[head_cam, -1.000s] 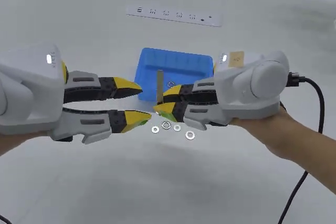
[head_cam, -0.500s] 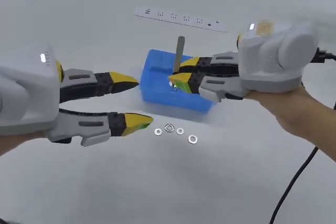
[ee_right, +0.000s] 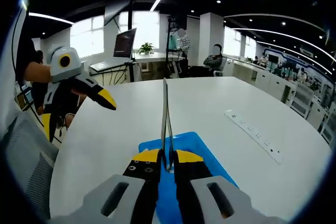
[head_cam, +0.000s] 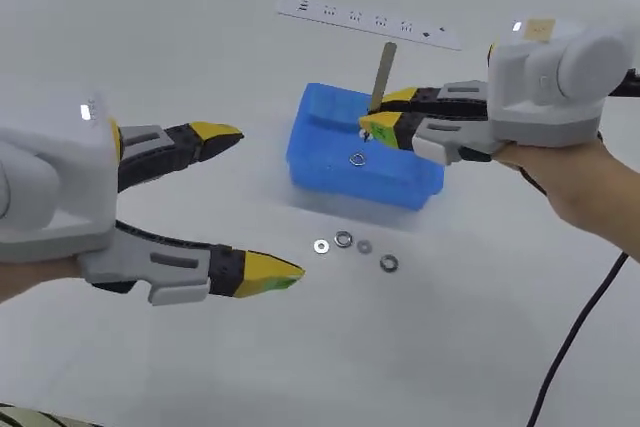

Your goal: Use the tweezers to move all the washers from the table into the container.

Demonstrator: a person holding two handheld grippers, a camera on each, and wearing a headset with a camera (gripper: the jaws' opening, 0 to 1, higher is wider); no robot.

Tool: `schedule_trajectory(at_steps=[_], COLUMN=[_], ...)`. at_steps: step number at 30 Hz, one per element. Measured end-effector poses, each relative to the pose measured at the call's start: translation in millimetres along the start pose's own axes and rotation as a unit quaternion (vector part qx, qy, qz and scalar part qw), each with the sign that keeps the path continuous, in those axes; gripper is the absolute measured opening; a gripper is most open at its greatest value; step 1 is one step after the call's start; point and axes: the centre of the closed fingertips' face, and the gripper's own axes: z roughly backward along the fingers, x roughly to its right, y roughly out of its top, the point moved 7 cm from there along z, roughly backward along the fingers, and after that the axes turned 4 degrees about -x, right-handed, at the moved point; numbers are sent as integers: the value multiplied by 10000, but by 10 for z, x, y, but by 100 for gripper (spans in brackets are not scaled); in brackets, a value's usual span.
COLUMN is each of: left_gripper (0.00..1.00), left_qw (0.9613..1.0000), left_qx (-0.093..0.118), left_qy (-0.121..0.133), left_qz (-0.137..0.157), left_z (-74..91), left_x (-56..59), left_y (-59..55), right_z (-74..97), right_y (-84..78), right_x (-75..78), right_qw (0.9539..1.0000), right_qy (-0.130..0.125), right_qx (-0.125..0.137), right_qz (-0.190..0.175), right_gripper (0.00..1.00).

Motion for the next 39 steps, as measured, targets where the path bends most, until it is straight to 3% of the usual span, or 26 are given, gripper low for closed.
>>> schedule_trajectory(at_steps=[8, 13, 17, 27, 39], left_gripper=[93, 94, 94, 93, 92], left_qw=[9998, 9996, 9993, 9993, 9991], left_qx=[28, -137, -145, -166, -164], left_qy=[153, 175, 224, 161, 196], left_qz=[104, 146, 242, 296, 341], left_z=[1, 13, 41, 22, 36], left_x=[-16, -24, -50, -21, -8], left_y=[8, -41, -47, -38, -48], right_z=[-169, -262, -275, -271, -247], right_y=[-232, -312, -352, -414, -365], right_x=[161, 214, 214, 230, 212], right_qw=[9995, 9987, 9983, 9979, 9977], right_qy=[-43, -109, -96, -77, -107], right_qx=[-136, -97, -97, -116, -59], right_qz=[-288, -497, -573, -637, -672], right_gripper=[10, 11, 11, 11, 11])
